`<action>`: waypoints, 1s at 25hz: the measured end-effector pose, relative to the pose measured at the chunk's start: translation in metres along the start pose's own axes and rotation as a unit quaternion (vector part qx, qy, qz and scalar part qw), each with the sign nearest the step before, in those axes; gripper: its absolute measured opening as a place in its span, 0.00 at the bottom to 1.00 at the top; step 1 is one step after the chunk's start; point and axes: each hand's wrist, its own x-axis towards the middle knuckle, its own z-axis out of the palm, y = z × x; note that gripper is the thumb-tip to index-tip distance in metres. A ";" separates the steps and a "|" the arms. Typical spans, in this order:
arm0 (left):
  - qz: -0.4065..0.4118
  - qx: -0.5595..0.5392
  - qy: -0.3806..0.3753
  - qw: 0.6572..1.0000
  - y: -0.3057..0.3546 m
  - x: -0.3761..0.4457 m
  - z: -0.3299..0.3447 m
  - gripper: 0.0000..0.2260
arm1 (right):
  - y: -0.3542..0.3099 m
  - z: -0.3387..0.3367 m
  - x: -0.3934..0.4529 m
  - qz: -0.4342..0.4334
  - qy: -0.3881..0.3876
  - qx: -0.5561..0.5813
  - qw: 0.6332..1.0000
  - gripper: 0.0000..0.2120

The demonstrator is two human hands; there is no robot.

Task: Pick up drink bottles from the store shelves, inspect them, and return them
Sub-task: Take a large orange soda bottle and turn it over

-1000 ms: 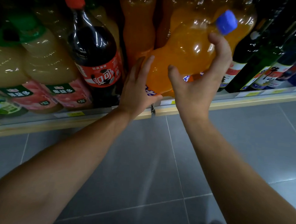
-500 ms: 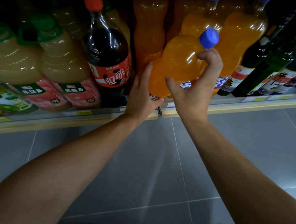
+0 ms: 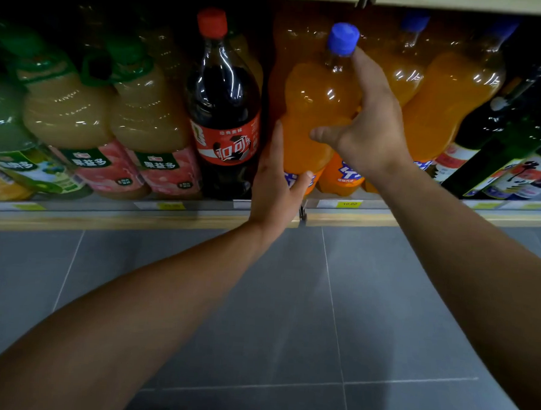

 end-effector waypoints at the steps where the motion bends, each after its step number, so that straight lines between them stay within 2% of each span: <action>1: -0.004 0.002 0.007 1.000 0.001 -0.001 0.001 0.39 | -0.002 -0.002 0.005 0.001 -0.014 -0.017 1.000 0.50; 9: -0.044 -0.020 0.031 0.998 0.001 0.005 0.003 0.37 | -0.011 0.001 0.026 -0.014 -0.043 -0.095 0.994 0.48; 17: -0.075 -0.080 -0.034 0.993 -0.005 0.005 -0.003 0.39 | 0.001 0.014 0.007 -0.018 0.038 -0.093 0.995 0.42; 25: -0.101 -0.093 -0.058 0.989 0.003 0.005 -0.008 0.43 | -0.001 0.015 0.012 -0.006 0.035 -0.099 0.994 0.41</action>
